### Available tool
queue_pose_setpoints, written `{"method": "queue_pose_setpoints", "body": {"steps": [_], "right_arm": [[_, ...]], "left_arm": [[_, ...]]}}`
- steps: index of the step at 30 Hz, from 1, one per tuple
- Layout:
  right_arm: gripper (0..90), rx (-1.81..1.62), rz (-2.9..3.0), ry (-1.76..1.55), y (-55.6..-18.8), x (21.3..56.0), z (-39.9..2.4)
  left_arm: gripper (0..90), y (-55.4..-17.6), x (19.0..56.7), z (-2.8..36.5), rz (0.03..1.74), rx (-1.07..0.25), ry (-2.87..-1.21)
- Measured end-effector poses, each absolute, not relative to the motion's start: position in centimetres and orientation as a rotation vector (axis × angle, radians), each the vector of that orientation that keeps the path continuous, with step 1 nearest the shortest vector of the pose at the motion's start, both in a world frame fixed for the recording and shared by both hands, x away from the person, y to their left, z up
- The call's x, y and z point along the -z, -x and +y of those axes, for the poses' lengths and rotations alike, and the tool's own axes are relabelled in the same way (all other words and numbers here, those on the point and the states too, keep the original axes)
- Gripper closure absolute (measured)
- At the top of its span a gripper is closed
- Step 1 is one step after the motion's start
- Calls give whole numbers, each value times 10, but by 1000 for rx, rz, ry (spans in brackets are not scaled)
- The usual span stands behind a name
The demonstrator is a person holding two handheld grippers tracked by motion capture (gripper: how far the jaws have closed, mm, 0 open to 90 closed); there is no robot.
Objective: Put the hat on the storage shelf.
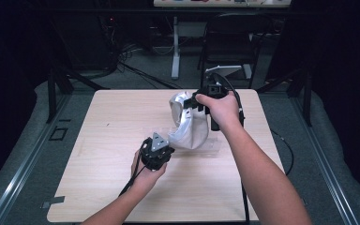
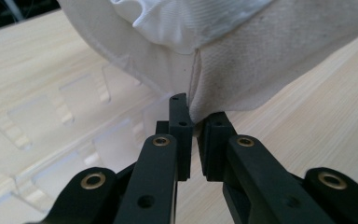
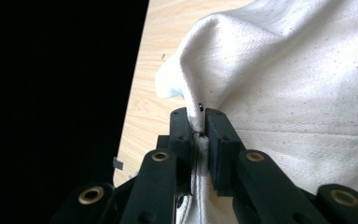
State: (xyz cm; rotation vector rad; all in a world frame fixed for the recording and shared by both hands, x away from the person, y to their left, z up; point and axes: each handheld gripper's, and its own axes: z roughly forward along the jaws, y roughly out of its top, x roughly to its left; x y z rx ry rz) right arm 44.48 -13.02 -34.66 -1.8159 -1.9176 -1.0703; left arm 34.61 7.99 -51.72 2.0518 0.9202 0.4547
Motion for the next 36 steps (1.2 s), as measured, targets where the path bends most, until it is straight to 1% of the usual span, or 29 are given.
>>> {"method": "queue_pose_setpoints", "body": {"steps": [4, 8, 10, 11, 12, 14, 15, 16, 17, 18, 19, 24, 29, 32, 34, 36], "right_arm": [[817, 1030, -1944, 1810, -445, 356, -128], [817, 1032, -1938, 1810, -446, 360, -128], [817, 1040, -1925, 1814, -446, 360, -128], [817, 1034, -1937, 1810, -446, 361, -129], [817, 1037, -1939, 1814, -446, 360, -131], [816, 1044, -1932, 1814, -445, 360, -133], [816, 1044, -1932, 1814, -445, 360, -133], [815, 1043, -1944, 1816, -445, 360, -134], [815, 1043, -1944, 1816, -445, 360, -134], [815, 1043, -1943, 1825, -444, 359, -135], [815, 1043, -1943, 1825, -444, 359, -135], [813, 1048, -1979, 1837, -441, 357, -137], [811, 1038, -2008, 1838, -439, 356, -138], [797, 1050, -2019, 1837, -436, 355, -137], [791, 1060, -2021, 1839, -435, 354, -136], [789, 1063, -2016, 1842, -435, 353, -135]], "left_arm": [[858, -347, 521, 82, 928, -436, -2039], [852, -345, 521, 81, 906, -467, -2044], [832, -345, 521, 81, 916, -455, -2037], [803, -345, 521, 81, 916, -447, -2030], [722, -344, 521, 82, 916, -452, -2032], [670, -343, 521, 83, 909, -454, -2029], [670, -342, 521, 83, 907, -456, -2022], [617, -340, 521, 84, 904, -461, -2018], [617, -339, 521, 86, 898, -459, -2017], [573, -334, 522, 89, 883, -461, -2005], [553, -334, 522, 89, 883, -461, -2005], [520, -316, 520, 106, 851, -454, -2011], [482, -303, 526, 129, 870, -451, -2021], [467, -303, 533, 151, 894, -492, -2030], [462, -305, 535, 156, 908, -497, -2034], [456, -310, 539, 167, 964, -481, -2004]]}}
